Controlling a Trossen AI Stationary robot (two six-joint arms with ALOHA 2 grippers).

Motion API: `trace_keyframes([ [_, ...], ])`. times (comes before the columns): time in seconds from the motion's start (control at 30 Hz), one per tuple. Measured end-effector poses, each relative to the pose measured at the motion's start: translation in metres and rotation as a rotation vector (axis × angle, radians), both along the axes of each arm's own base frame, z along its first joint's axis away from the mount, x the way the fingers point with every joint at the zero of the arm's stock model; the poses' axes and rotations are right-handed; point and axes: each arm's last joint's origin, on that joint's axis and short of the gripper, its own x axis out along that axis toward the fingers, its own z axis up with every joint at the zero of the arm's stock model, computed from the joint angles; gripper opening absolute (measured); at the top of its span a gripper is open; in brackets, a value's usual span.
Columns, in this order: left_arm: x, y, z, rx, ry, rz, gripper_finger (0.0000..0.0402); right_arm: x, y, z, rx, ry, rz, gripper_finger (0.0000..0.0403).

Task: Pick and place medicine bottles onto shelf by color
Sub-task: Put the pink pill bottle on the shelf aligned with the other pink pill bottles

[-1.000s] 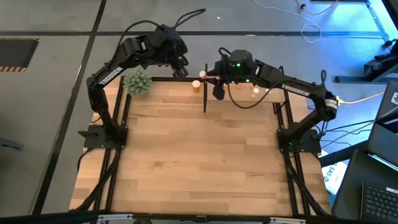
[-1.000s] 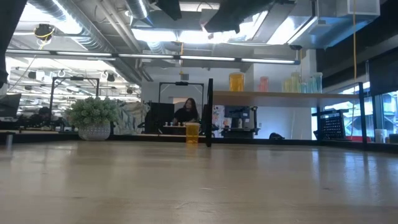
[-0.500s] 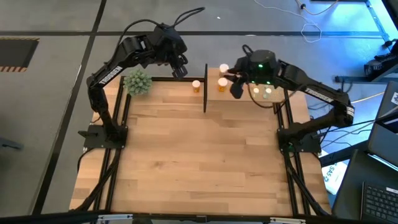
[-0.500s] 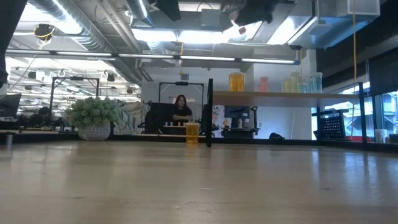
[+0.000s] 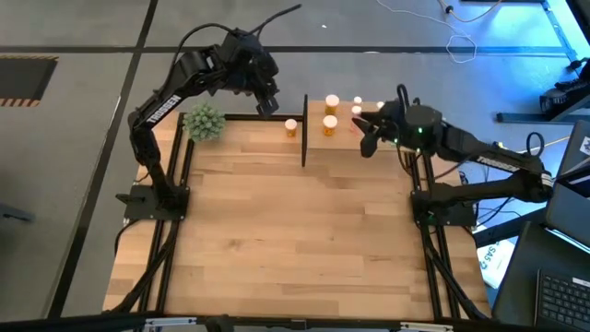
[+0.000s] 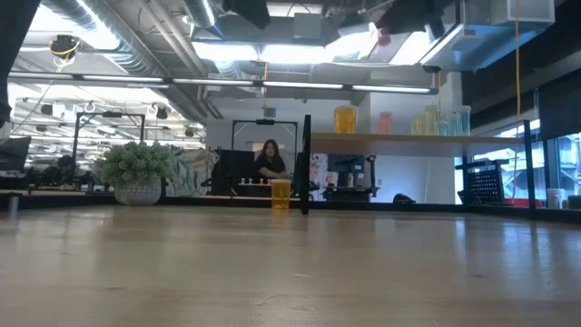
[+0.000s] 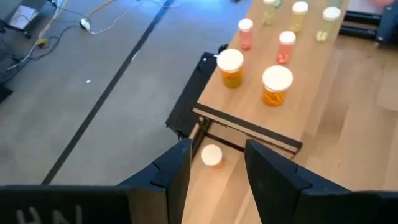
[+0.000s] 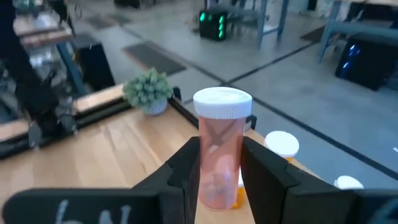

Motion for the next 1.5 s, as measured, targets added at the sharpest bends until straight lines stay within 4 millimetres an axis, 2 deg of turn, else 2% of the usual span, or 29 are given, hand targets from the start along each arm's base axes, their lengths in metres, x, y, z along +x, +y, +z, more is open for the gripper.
trace_keyframes([
  [0.23, -0.003, 0.007, 0.0, 0.009, -0.001, 0.009, 0.0144, -0.002, 0.02, -0.043, -0.015, -0.07, -0.087, 0.0106],
  [0.57, 0.004, 0.012, -0.007, -0.088, -0.032, -0.259, 0.0144, -0.002, 0.036, -0.097, -0.061, -0.166, -0.357, 0.0106],
  [0.73, 0.005, 0.021, -0.012, -0.107, -0.023, -0.282, 0.0144, -0.006, 0.038, -0.119, -0.076, -0.178, -0.418, 0.0106],
  [0.9, 0.002, 0.031, -0.015, -0.116, -0.013, -0.25, 0.0144, -0.005, 0.038, -0.133, -0.046, -0.222, -0.426, 0.0106],
  [1.07, -0.001, 0.037, -0.017, -0.119, -0.013, -0.234, 0.0144, 0.006, 0.037, -0.143, -0.046, -0.201, -0.427, 0.0106],
  [1.5, -0.002, 0.039, -0.016, -0.12, -0.014, -0.226, 0.0144, 0.027, 0.035, -0.164, -0.071, -0.18, -0.495, 0.0106],
])
